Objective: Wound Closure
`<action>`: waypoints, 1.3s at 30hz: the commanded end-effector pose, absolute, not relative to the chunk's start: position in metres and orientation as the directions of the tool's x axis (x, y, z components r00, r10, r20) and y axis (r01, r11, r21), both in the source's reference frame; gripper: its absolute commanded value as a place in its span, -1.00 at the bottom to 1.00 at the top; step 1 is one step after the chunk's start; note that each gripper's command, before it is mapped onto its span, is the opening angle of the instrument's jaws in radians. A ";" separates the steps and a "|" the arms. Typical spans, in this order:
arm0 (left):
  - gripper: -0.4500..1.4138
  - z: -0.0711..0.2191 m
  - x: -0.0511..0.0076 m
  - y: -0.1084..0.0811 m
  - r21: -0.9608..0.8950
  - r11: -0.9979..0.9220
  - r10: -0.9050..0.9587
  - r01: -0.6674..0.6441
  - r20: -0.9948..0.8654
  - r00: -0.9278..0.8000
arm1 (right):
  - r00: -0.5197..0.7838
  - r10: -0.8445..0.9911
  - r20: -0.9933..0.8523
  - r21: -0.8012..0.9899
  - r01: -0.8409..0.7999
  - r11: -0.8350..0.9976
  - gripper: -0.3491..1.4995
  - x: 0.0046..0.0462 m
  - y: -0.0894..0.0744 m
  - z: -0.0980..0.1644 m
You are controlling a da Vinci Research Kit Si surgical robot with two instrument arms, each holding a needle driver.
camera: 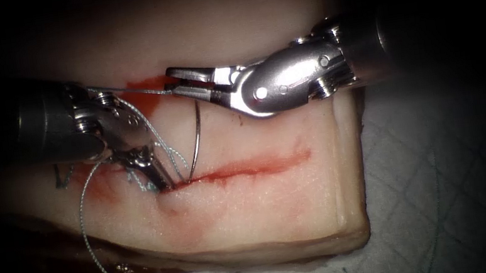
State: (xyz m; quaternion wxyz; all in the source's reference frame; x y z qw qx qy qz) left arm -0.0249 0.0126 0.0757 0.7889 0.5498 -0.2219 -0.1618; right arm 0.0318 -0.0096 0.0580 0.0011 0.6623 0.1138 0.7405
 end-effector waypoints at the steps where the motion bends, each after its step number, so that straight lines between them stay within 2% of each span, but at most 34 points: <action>1: -1.00 0.076 -0.0255 0.013 0.939 0.344 -0.499 0.011 0.173 0.849 | -0.119 0.155 0.981 0.172 0.150 -0.974 -1.00 0.0330 -0.009 0.058; 28: -1.00 0.076 -0.0255 0.013 0.939 0.344 -0.498 0.010 0.174 0.849 | -0.125 0.176 0.977 0.194 0.151 -0.969 -1.00 0.0342 -0.010 0.058; 39: -1.00 0.076 -0.0255 0.013 0.939 0.344 -0.498 0.010 0.174 0.850 | -0.093 0.101 0.991 0.115 0.161 -0.980 -1.00 0.0344 -0.011 0.059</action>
